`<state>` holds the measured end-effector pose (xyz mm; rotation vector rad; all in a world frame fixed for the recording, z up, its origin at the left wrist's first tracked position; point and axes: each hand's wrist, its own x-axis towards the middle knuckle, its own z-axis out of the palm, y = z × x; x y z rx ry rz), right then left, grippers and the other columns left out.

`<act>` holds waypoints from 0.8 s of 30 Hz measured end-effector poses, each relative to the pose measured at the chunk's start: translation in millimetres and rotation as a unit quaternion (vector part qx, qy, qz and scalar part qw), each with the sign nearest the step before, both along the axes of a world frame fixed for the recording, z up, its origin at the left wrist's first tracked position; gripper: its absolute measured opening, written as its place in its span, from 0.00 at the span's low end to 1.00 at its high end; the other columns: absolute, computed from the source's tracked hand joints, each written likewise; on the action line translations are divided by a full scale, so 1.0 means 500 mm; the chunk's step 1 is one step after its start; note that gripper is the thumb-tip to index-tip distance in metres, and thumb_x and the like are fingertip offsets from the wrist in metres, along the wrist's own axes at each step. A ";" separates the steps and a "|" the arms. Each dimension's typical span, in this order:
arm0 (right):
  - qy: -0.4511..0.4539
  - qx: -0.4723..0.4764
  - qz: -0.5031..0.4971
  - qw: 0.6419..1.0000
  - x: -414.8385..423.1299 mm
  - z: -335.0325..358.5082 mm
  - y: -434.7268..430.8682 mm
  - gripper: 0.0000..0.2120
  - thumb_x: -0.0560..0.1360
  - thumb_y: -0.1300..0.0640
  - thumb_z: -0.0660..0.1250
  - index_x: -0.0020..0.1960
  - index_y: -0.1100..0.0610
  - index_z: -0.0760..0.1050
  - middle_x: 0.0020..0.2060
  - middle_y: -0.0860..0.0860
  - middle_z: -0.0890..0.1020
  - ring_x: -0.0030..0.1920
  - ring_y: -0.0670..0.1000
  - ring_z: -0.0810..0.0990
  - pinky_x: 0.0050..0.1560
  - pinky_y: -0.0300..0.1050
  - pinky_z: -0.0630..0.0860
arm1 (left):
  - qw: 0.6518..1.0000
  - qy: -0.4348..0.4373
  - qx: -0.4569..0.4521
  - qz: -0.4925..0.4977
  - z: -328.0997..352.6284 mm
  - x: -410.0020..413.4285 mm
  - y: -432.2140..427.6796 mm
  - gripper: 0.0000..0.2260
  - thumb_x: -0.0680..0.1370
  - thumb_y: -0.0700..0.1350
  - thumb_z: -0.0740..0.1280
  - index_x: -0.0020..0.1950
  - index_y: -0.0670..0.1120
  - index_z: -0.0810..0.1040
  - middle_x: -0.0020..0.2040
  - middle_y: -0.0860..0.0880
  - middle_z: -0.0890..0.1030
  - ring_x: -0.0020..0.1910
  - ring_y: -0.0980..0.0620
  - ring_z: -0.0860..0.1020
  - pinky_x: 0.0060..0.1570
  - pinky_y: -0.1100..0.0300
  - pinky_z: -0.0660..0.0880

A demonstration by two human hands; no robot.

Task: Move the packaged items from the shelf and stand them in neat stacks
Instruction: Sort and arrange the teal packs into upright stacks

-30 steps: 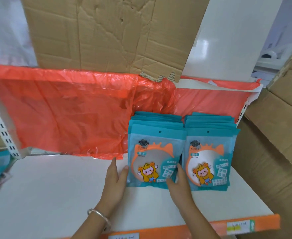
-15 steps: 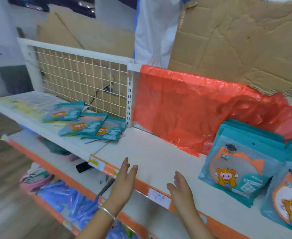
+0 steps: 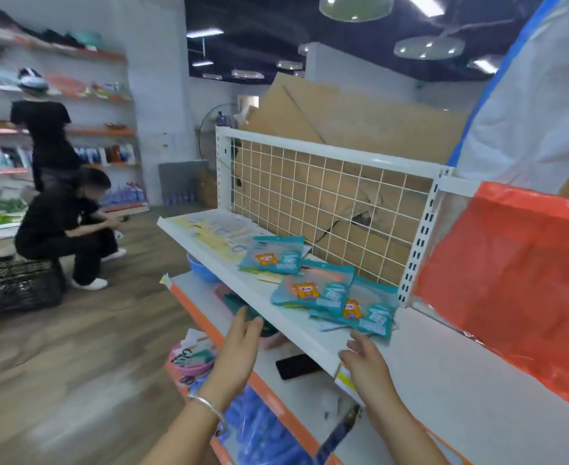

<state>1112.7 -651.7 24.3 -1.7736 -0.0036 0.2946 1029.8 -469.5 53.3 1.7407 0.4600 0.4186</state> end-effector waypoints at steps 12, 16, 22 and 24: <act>-0.002 -0.103 -0.062 0.993 0.175 0.028 0.103 0.09 0.77 0.63 0.60 0.57 0.56 0.71 0.47 0.52 0.75 0.52 0.55 0.73 0.56 0.50 0.69 | 0.997 0.066 -0.021 -0.022 -0.027 0.180 0.192 0.22 0.79 0.53 0.57 0.71 0.47 0.67 0.67 0.49 0.72 0.65 0.49 0.70 0.68 0.50 0.65; 0.033 -0.175 -0.038 0.983 0.289 0.010 0.096 0.07 0.75 0.58 0.62 0.47 0.60 0.76 0.45 0.54 0.81 0.45 0.53 0.79 0.51 0.49 0.76 | 0.995 0.079 -0.054 -0.017 -0.042 0.274 0.210 0.08 0.81 0.48 0.56 0.53 0.50 0.74 0.58 0.47 0.77 0.59 0.47 0.74 0.62 0.52 0.68; 0.062 -0.197 -0.026 0.978 0.400 0.021 0.117 0.03 0.74 0.58 0.64 0.43 0.58 0.73 0.39 0.55 0.79 0.39 0.53 0.78 0.35 0.41 0.71 | 0.995 0.080 -0.060 -0.009 -0.033 0.419 0.235 0.11 0.81 0.46 0.55 0.41 0.53 0.72 0.51 0.47 0.78 0.55 0.46 0.75 0.60 0.52 0.69; 0.068 -0.193 -0.007 0.979 0.433 0.016 0.131 0.02 0.74 0.58 0.65 0.44 0.56 0.75 0.42 0.54 0.82 0.44 0.52 0.81 0.44 0.46 0.78 | 0.996 0.075 -0.053 -0.005 -0.029 0.458 0.247 0.12 0.82 0.45 0.55 0.41 0.51 0.72 0.49 0.48 0.77 0.53 0.46 0.74 0.57 0.53 0.69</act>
